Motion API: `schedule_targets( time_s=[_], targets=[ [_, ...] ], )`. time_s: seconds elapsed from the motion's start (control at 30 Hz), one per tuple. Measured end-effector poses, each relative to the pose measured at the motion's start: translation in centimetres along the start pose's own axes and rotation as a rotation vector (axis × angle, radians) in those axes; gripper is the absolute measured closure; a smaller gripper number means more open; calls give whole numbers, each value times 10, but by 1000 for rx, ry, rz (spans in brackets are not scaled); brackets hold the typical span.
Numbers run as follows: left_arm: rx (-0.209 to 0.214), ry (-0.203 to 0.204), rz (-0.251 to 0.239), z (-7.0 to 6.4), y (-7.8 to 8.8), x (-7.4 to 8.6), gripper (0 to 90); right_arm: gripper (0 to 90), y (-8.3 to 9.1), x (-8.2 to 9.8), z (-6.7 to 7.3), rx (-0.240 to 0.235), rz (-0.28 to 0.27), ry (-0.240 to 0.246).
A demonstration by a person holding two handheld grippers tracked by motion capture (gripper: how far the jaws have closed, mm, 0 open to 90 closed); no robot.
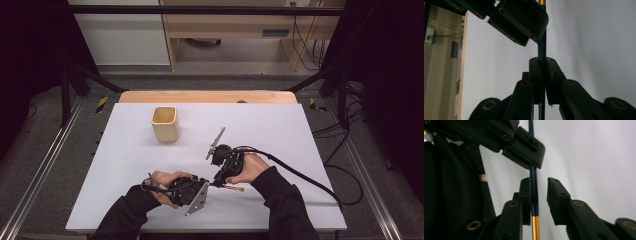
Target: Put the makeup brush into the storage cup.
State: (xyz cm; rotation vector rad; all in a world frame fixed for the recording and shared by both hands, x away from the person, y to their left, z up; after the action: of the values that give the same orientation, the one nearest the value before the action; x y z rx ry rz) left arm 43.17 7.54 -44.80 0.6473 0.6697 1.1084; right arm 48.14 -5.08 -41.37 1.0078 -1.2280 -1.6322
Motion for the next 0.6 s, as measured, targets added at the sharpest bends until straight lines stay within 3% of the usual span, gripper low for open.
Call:
schedule_targets(
  time_s=[0.2, 0.33, 0.4, 0.6],
  targets=[
    [6, 56, 19, 4, 1, 7, 837, 492, 19, 7, -6, 112, -174, -17],
    [1, 96, 21, 6, 3, 11, 837, 339, 32, 16, -13, 203, -298, -61],
    [3, 118, 22, 7, 3, 14, 837, 320, 37, 22, -17, 240, -349, -88],
    [21, 206, 18, 7, 3, 23, 837, 185, 44, 37, -25, 294, -481, -162]
  ],
)
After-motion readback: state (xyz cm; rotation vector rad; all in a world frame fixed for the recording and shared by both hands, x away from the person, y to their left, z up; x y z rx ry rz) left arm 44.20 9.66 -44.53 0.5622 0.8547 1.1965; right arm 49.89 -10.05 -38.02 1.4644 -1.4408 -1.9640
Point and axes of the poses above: each handheld gripper's, and its own axes: y roughly backward along the jaws, x roughly out of its underside, z roughly to its left, the point moved 4 cm from there along -y, roughly forward along the jaws, and after that the axes turned 14 degrees about z, right-handed, at the moved point
